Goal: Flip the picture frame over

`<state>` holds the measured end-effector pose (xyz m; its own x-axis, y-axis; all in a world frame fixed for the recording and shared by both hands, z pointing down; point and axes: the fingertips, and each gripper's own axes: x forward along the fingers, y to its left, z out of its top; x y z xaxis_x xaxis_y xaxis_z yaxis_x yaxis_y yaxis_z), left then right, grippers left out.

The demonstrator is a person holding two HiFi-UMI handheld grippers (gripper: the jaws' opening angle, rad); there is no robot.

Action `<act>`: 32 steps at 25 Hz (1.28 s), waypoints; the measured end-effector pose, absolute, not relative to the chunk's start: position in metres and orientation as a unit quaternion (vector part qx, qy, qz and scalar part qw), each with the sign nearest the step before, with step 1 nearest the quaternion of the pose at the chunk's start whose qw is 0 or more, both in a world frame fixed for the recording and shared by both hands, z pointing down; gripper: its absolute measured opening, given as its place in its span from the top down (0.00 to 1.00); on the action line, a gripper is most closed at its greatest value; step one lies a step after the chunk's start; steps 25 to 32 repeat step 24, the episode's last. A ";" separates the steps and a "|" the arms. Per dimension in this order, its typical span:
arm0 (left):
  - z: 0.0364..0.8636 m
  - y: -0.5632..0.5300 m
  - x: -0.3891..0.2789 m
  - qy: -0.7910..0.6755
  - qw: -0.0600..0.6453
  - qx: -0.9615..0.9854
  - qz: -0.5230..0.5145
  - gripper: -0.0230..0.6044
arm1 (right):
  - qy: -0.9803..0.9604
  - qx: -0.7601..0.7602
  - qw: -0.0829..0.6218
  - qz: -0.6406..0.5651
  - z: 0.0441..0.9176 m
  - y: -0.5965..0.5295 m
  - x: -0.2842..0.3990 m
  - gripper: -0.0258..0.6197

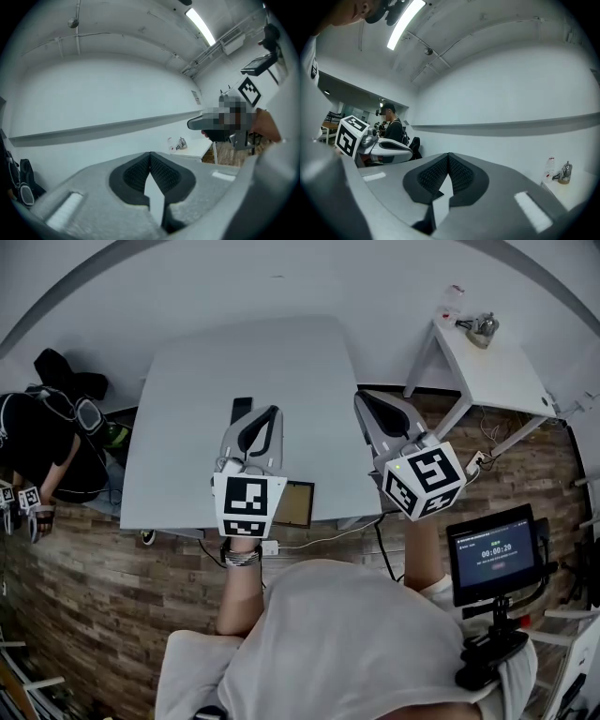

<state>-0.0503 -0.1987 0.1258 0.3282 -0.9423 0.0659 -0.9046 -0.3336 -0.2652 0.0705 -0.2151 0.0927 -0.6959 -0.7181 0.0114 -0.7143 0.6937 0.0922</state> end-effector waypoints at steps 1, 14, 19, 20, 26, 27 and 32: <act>0.125 -0.198 -0.050 0.570 0.091 -0.810 -0.103 0.95 | -0.920 0.388 0.025 -0.041 0.093 -0.215 0.070 0.96; 0.126 -0.201 -0.048 0.570 0.097 -0.809 -0.110 0.95 | -0.920 0.388 0.025 -0.043 0.094 -0.215 0.070 0.96; 0.126 -0.203 -0.046 0.567 0.098 -0.810 -0.109 0.95 | -0.920 0.390 0.027 -0.043 0.094 -0.216 0.070 0.96; 0.126 -0.203 -0.046 0.567 0.098 -0.810 -0.109 0.95 | -0.920 0.390 0.027 -0.044 0.094 -0.216 0.070 0.96; 0.126 -0.203 -0.046 0.564 0.100 -0.812 -0.111 0.95 | -0.920 0.389 0.026 -0.043 0.095 -0.216 0.069 0.96; 0.126 -0.203 -0.046 0.564 0.100 -0.812 -0.111 0.95 | -0.920 0.389 0.026 -0.043 0.095 -0.216 0.069 0.96; 0.126 -0.203 -0.046 0.564 0.100 -0.812 -0.111 0.95 | -0.920 0.389 0.026 -0.043 0.095 -0.216 0.069 0.96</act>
